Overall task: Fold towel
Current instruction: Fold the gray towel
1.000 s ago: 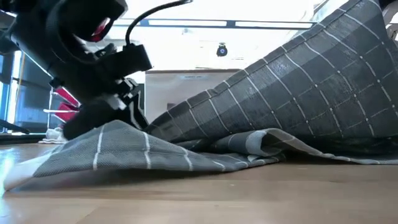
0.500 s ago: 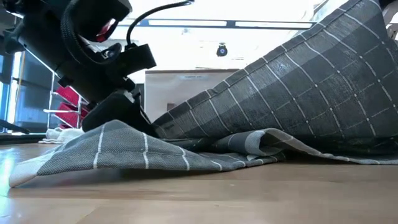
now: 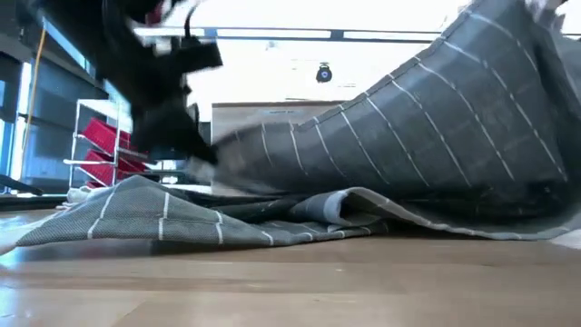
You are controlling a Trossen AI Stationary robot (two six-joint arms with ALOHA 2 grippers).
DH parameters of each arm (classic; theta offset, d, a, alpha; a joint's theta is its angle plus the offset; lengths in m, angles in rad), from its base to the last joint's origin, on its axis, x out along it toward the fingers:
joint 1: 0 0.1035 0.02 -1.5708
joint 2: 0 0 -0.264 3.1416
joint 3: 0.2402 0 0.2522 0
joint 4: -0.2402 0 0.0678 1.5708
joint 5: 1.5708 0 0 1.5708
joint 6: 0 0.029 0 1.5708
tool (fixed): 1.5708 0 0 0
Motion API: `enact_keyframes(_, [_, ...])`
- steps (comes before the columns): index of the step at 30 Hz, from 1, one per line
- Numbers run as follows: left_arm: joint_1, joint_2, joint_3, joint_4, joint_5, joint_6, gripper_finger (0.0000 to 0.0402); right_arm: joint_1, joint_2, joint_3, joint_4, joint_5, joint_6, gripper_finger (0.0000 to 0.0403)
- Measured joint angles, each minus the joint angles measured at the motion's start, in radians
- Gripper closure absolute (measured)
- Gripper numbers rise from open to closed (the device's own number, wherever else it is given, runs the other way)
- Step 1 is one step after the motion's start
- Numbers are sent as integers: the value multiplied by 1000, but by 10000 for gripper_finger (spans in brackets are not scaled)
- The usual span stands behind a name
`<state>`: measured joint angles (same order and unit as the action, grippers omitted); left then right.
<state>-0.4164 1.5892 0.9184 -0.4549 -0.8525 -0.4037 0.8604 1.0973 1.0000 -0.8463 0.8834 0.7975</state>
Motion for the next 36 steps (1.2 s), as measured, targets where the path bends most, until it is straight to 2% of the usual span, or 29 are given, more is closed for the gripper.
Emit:
enact_keyframes(6, [-9,-197,96,-219,-82,12,401,-67,0,1,398,33,-420,403])
enact_keyframes(11, [-46,-354,172,-307,-273,59,401,-128,0,101,556,45,-744,403])
enact_keyframes(16, [-65,-482,251,-253,-446,287,401,-189,0,251,579,82,-947,403])
enact_keyframes(19, [-44,-543,291,-166,-444,506,401,-237,0,336,574,83,-1025,403])
enact_keyframes(22, [12,-601,315,-59,-364,743,401,-299,0,416,543,82,-1087,403])
enact_keyframes(24, [69,-639,324,14,-264,854,401,-347,-1,455,519,82,-1111,403])
enact_keyframes(27, [172,-689,338,87,-83,967,401,-428,0,493,488,58,-1138,403])
enact_keyframes(29, [235,-713,349,114,25,987,401,-474,0,511,479,13,-1139,403])
enact_keyframes(32, [290,-740,366,116,207,943,401,-514,-1,527,469,-129,-1079,403])
enact_keyframes(36, [281,-757,380,122,487,829,401,-497,0,538,471,-411,-954,403])
